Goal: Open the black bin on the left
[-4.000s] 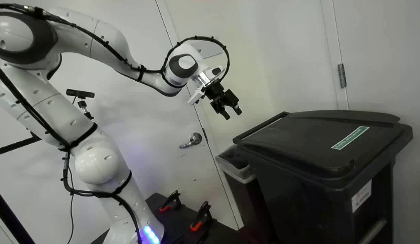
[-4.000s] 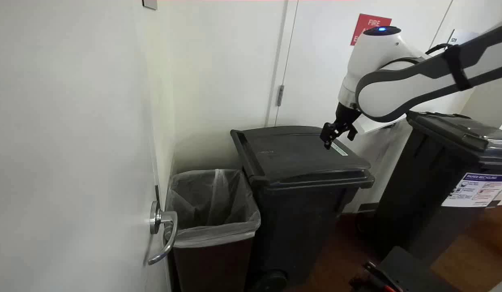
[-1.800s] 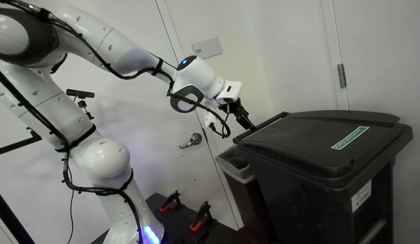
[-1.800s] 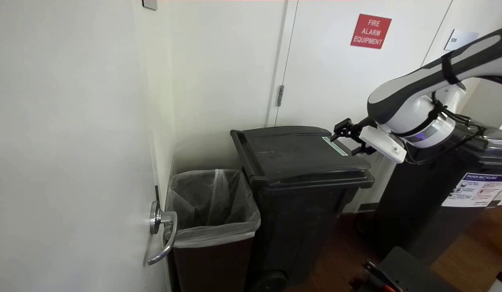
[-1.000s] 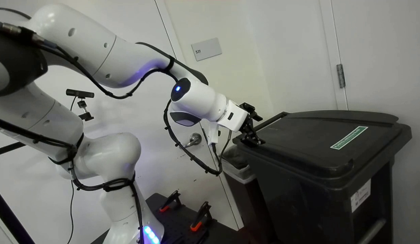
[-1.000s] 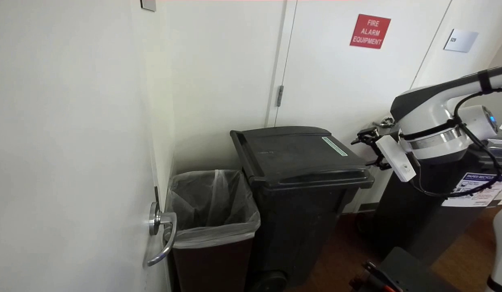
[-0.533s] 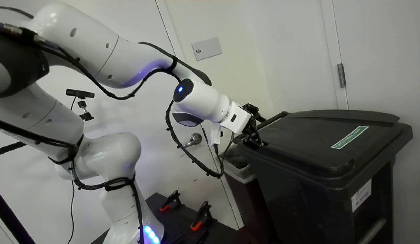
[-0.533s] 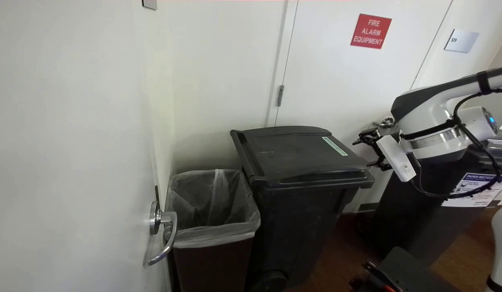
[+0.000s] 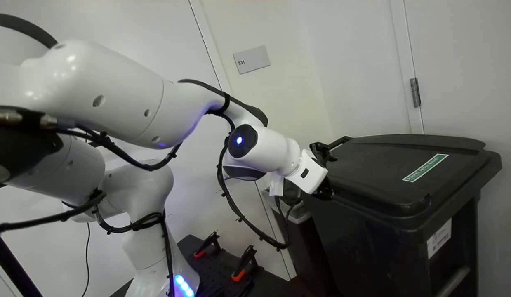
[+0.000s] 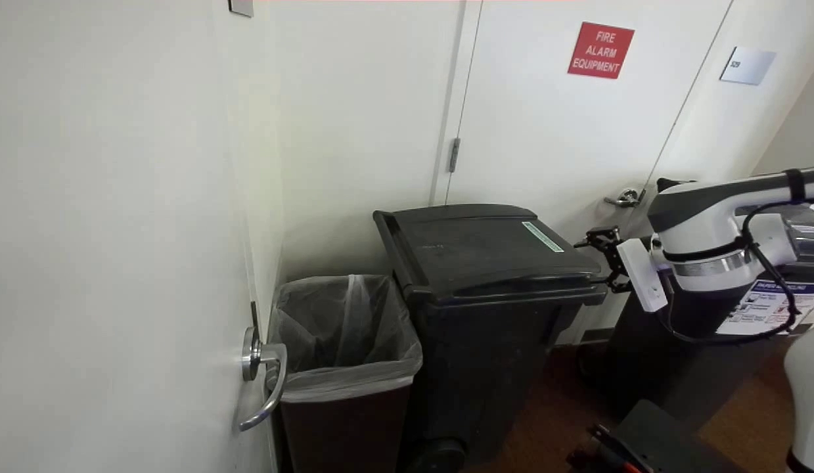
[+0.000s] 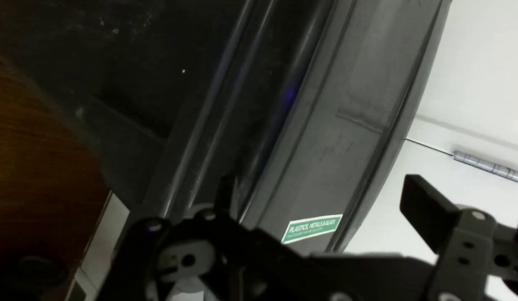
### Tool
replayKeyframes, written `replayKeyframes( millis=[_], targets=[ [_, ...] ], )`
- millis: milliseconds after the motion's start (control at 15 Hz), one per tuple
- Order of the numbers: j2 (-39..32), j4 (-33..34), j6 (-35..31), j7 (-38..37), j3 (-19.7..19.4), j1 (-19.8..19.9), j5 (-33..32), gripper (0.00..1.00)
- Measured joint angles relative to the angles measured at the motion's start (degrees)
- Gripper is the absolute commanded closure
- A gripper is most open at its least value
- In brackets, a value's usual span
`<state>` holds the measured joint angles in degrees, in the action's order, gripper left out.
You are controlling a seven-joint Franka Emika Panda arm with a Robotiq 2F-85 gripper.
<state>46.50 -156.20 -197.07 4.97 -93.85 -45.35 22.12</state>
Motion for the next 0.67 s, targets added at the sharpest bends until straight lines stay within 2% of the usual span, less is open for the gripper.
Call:
replayKeyframes(
  millis=[133,267,667],
  targets=[
    [4.6,0.4,-1.8,-2.5,-4.0,-1.2,-6.4,0.00],
    [7.6,2.1,-1.6,-3.4,-5.9,-0.7,-9.3,0.00],
    [10.0,3.7,-1.4,-3.5,-6.8,-0.6,-11.5,0.00]
  ],
)
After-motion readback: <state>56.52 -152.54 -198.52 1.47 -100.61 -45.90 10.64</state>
